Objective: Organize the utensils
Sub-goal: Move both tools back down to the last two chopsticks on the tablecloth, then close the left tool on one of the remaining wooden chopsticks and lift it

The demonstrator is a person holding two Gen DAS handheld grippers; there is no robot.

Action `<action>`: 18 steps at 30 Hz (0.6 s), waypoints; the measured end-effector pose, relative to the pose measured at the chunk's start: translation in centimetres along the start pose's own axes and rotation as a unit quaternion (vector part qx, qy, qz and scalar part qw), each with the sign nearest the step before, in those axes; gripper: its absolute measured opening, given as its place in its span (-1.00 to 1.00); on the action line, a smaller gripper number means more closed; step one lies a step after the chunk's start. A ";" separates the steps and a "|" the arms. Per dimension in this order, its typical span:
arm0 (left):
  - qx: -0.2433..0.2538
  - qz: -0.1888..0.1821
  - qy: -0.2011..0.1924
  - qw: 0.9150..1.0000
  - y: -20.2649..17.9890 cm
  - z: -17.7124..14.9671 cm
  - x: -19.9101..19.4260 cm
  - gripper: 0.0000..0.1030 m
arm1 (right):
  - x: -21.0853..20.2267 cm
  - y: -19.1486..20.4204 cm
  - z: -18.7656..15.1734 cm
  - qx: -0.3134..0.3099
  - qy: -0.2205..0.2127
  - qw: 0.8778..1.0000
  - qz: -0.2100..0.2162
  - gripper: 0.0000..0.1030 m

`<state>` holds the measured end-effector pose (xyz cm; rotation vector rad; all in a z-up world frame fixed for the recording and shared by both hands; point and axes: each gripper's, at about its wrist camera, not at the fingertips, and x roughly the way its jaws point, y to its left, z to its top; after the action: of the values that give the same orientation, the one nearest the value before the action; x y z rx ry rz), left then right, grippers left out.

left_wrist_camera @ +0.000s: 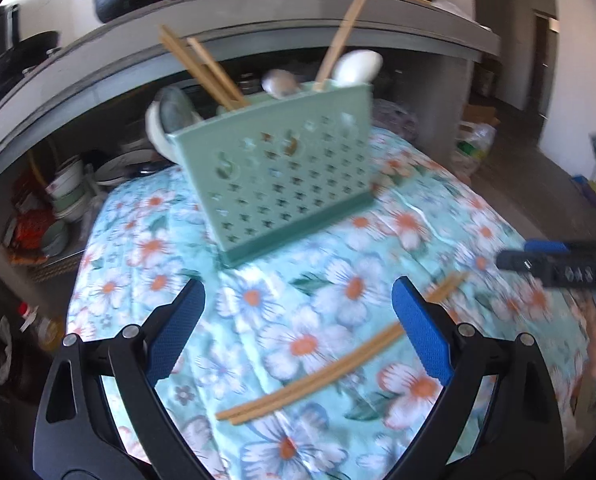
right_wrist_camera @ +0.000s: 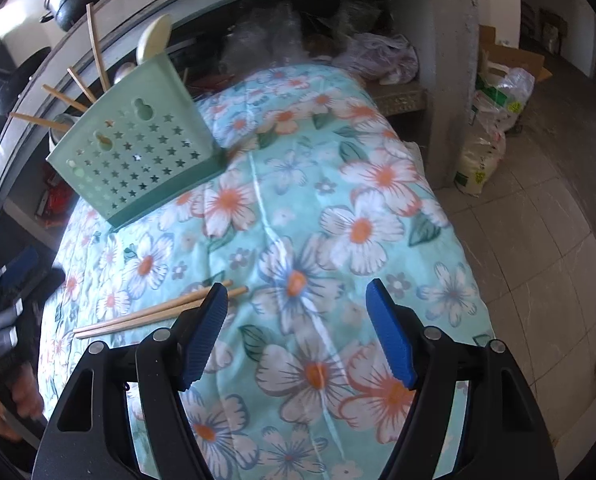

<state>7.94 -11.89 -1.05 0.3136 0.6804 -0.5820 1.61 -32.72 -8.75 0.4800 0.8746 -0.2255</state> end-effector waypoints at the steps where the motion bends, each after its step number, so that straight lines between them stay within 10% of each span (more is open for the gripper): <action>1: 0.008 -0.008 0.000 1.000 -0.5 -0.4 -0.1 0.76 | 0.1 -0.1 -0.1 0.004 0.001 1.000 0.000 0.36; 7: 0.068 -0.031 -0.006 0.997 -4.0 -2.7 -0.2 0.75 | 0.4 -1.1 -0.4 0.023 0.009 1.000 0.007 0.36; 18: 0.215 0.010 -0.010 0.977 -8.3 -4.2 2.0 -0.30 | 0.9 -2.0 -0.7 0.040 0.017 0.999 0.022 0.36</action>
<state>2.14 -17.42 -6.16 0.7158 0.5266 -0.7103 0.92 -34.09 -10.41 0.5788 0.8888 -0.2126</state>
